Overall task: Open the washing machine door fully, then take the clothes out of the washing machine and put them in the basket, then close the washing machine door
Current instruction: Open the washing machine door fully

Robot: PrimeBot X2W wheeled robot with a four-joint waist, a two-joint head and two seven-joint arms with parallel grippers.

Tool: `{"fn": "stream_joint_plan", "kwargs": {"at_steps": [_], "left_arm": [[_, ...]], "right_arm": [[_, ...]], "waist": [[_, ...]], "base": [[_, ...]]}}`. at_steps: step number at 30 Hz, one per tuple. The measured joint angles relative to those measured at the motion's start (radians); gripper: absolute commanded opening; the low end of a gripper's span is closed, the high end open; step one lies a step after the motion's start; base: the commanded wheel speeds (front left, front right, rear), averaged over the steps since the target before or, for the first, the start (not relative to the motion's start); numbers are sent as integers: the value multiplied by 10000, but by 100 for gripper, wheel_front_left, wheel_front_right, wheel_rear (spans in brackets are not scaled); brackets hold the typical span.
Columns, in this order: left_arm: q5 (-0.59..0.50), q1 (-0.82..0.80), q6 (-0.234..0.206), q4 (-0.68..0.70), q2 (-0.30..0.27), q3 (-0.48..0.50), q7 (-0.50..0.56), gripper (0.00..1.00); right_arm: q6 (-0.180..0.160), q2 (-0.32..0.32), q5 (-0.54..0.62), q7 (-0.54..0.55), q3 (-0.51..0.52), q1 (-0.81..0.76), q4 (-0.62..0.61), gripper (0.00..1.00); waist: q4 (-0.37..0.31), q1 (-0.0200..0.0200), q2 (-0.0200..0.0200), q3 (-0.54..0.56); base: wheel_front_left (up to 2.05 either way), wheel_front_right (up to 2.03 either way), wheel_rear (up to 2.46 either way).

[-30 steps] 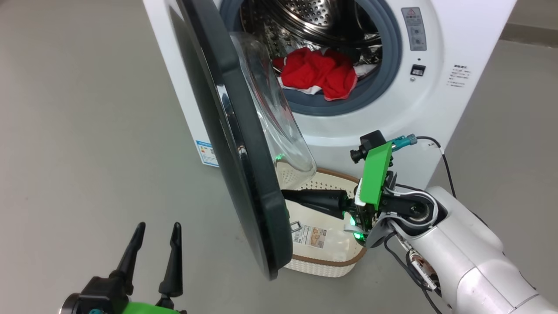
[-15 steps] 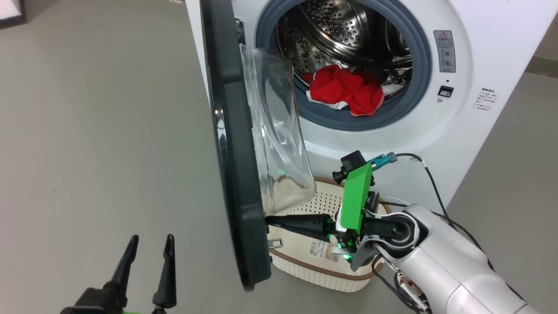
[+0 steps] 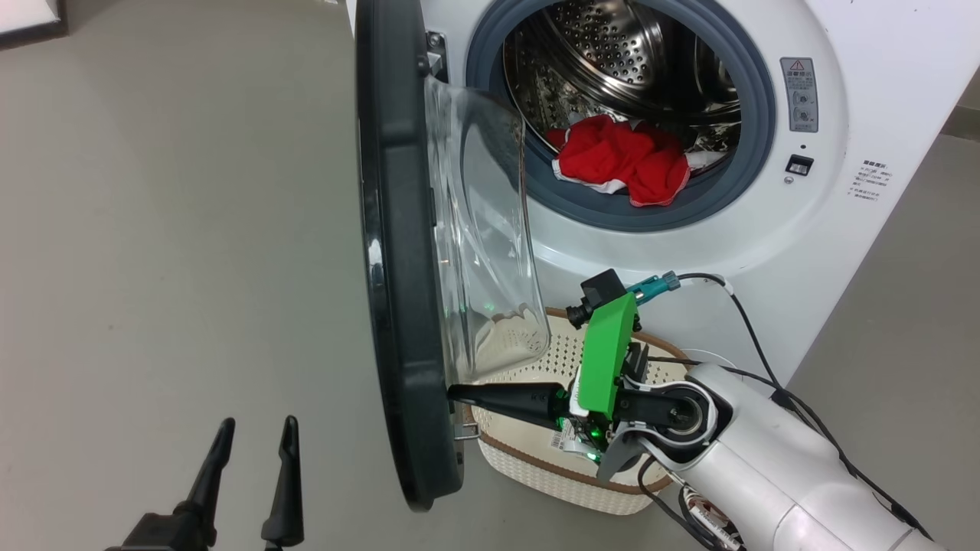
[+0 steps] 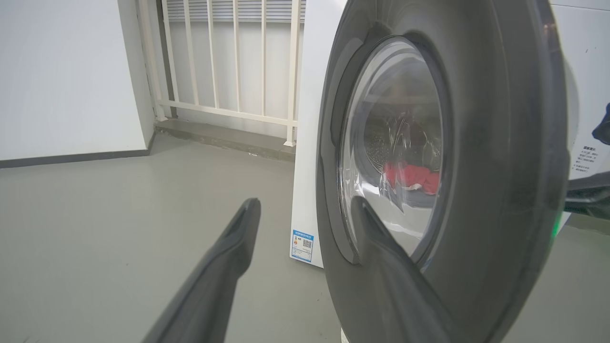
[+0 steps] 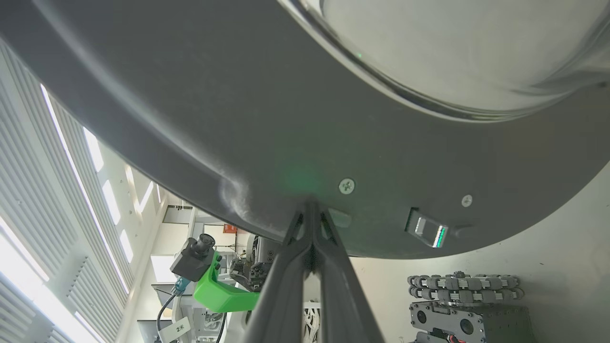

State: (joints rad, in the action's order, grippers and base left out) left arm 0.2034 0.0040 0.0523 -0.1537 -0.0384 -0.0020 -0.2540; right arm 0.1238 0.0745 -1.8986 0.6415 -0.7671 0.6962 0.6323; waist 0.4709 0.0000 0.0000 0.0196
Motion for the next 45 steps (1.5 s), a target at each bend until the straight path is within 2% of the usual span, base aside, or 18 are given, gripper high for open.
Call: {"fn": "stream_joint_plan", "kwargs": {"at_steps": [9, 10, 13, 14, 15, 16, 24, 29, 34, 37, 40, 45], "left_arm": [[0, 22, -2, 2, -4, 8, 0, 100], [0, 26, -2, -4, -4, 6, 0, 100], [2, 26, -2, -33, -4, 4, 0, 100], [2, 26, -2, -54, -4, 4, 0, 100], [4, 26, -2, -67, -4, 2, 0, 100], [4, 26, -2, -73, -6, 2, 0, 100], [2, 26, 0, -190, -6, 79, 0, 100], [-4, 127, 12, -215, -21, 173, 0, 100], [-4, 358, 25, -125, -31, 374, 0, 100], [-8, 400, 27, -90, -33, 439, 0, 100], [-23, 410, 27, -44, -35, 491, 0, 100], [-31, 572, 102, 6, -36, 514, 0, 100]], "right_arm": [[0, -13, -17, -324, -186, 35, -31, 0], [0, -21, 27, -474, -167, 35, -15, 5], [0, -69, 458, -903, -79, 34, 4, 45], [0, -84, 667, -1058, -13, 34, -12, 61], [0, -100, 942, -1246, 67, 33, -29, 94], [0, -104, 1218, -1490, 136, 30, -65, 100], [0, 217, 3327, -3902, 420, -597, -807, 100], [0, 556, 4792, -5822, -100, -944, -905, 100], [0, 844, 6330, -7942, -1022, -993, -309, 100], [2, 838, 7072, -8690, -1306, -995, 389, 100], [2, 754, 7576, -8884, -991, -1029, 1020, 100], [2, 520, 9981, -8899, 1547, -1647, 970, 100]], "waist": [[-68, 0, 0, 63], [-85, 0, 0, 79], [-144, 0, 0, 123], [-164, 0, 0, 137], [-184, 0, 0, 154], [-208, 0, 0, 169], [-416, 0, 0, 319], [-590, 0, 0, 424], [-763, 0, 0, 513], [-841, 1, 0, 562], [-902, 0, 0, 618], [-944, 0, 0, 676]], "base": [[0, 0, 0], [0, 0, 0], [0, 0, 0], [0, 0, 0], [0, 0, 0], [0, 0, 0], [0, 0, 0], [0, 0, 0], [0, 0, 0], [0, 0, 0], [0, 0, 0], [0, 0, 0]]}}
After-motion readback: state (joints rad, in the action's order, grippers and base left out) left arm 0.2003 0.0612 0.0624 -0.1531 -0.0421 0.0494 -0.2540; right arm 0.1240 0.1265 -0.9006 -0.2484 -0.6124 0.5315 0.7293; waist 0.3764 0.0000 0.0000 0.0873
